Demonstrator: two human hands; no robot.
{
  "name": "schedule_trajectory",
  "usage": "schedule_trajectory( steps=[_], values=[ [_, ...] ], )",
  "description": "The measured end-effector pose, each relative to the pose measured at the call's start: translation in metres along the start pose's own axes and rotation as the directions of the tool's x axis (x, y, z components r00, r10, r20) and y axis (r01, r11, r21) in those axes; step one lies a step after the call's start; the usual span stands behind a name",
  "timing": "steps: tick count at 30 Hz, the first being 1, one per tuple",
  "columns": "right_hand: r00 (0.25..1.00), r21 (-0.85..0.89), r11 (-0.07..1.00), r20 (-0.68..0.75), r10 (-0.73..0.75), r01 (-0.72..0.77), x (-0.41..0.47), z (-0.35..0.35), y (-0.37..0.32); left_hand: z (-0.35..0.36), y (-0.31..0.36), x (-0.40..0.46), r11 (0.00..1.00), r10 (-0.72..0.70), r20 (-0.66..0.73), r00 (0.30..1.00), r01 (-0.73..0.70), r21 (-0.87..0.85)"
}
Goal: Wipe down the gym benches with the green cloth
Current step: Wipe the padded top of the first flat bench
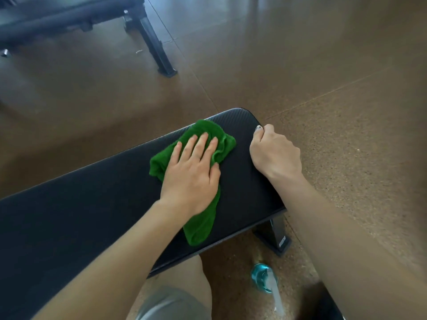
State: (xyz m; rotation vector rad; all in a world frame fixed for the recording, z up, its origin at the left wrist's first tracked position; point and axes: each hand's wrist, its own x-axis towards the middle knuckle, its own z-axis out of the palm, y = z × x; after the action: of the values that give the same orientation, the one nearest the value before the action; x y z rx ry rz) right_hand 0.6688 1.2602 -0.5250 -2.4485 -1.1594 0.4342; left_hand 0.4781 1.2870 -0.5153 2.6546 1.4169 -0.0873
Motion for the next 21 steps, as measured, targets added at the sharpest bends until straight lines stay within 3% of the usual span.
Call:
schedule_trajectory(
  steps=[8, 17, 21],
  values=[
    [1.000, -0.046, 0.999, -0.028, -0.004, 0.003, 0.003, 0.004, 0.000, -0.002, 0.012, 0.105, 0.996, -0.094, -0.063, 0.994, 0.094, -0.003],
    [0.999, -0.037, 0.999, -0.049, -0.003, 0.001, 0.000, 0.001, -0.004, 0.009, 0.019, -0.032, 0.998, 0.058, -0.051, 0.997, -0.060, -0.023],
    [0.997, -0.039, 0.999, -0.073, -0.007, 0.004, 0.003, 0.003, -0.004, 0.005, 0.016, -0.001, 0.999, 0.029, -0.060, 0.998, -0.032, -0.043]
  ],
)
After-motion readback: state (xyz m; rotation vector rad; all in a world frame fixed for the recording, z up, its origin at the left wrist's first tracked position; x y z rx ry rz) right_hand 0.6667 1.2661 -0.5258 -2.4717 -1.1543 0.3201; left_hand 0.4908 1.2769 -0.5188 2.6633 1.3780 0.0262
